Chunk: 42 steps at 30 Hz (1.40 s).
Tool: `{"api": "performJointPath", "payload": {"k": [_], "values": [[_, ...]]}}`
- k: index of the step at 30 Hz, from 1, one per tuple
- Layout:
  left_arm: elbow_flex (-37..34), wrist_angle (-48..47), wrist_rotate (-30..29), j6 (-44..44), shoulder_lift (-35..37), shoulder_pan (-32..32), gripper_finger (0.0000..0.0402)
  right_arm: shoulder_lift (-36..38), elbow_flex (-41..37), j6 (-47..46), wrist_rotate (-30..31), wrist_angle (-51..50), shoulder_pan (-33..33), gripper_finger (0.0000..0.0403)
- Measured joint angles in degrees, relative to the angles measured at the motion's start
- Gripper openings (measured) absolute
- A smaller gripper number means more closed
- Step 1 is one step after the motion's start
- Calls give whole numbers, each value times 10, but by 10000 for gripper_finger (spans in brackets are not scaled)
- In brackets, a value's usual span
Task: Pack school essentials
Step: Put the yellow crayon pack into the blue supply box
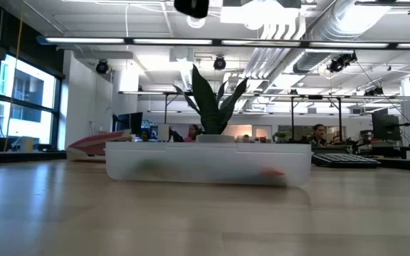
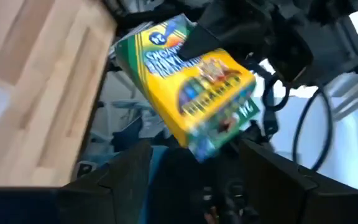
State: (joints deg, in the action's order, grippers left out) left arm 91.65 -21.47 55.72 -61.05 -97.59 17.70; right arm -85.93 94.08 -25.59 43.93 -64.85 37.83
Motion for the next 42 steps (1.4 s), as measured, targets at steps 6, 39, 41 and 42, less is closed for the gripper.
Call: {"api": "performJointPath", "payload": {"k": [6,39,41,42], "values": [[0,103,-4,-92,-2,-6,227,0,54,181,103,2,1,43],[0,290,-71,-258,-2,11,227,0,83,628,287,30,-26,43],[0,291,-71,-259,-3,6,227,0,83,643,287,30,-36,43],[0,291,-71,-258,-3,4,227,0,83,652,287,30,-41,43]]}}
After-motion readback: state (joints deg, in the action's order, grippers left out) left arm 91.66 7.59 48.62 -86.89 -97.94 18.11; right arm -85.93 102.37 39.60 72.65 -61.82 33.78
